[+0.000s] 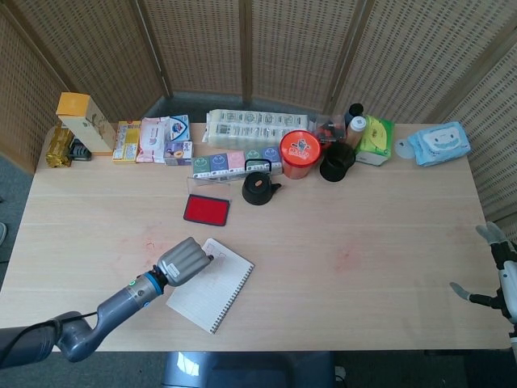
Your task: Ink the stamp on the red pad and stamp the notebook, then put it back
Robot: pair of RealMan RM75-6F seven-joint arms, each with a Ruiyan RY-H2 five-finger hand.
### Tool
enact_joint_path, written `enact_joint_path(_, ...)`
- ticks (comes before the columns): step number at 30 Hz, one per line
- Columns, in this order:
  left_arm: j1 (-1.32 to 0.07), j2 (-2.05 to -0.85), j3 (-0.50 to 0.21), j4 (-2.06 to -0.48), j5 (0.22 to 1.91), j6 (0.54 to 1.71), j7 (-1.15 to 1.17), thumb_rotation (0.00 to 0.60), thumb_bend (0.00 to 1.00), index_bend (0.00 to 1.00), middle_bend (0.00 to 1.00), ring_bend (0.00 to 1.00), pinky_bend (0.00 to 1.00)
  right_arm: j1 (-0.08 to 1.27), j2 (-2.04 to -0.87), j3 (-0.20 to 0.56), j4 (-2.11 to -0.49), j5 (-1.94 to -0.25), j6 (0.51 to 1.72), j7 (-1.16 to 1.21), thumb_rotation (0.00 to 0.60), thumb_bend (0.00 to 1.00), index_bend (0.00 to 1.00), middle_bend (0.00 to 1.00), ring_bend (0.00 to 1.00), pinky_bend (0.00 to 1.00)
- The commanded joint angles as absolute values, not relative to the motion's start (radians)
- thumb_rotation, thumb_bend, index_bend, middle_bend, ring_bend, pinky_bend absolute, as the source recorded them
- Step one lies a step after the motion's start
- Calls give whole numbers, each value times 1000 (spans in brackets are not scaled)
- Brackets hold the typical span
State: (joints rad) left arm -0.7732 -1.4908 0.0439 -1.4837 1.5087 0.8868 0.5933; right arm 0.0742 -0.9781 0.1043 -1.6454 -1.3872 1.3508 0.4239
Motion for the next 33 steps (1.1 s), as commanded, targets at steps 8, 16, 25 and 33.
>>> enact_joint_path(8,-771,-1541,54,-1439,1508,869,592,600,402,637,1000,1000,1000,75,-978,104,-1643,-1386,1349,428,600,78,0,0,0,0)
enact_joint_path(16,-772,-1570,60,-1415,1511,858,594,600,403,637,1000,1000,1000,75,-978,105,-1641,-1384,1347,431,600,79,0,0,0,0)
enact_joint_path(25,-768,-1579,66,-1407,1514,856,597,600,402,637,1000,1000,1000,76,-978,105,-1639,-1384,1345,433,600,78,0,0,0,0)
enact_joint_path(33,-766,-1586,66,-1400,1511,852,594,600,403,637,1000,1000,1000,74,-977,104,-1642,-1387,1349,433,600,78,0,0,0,0)
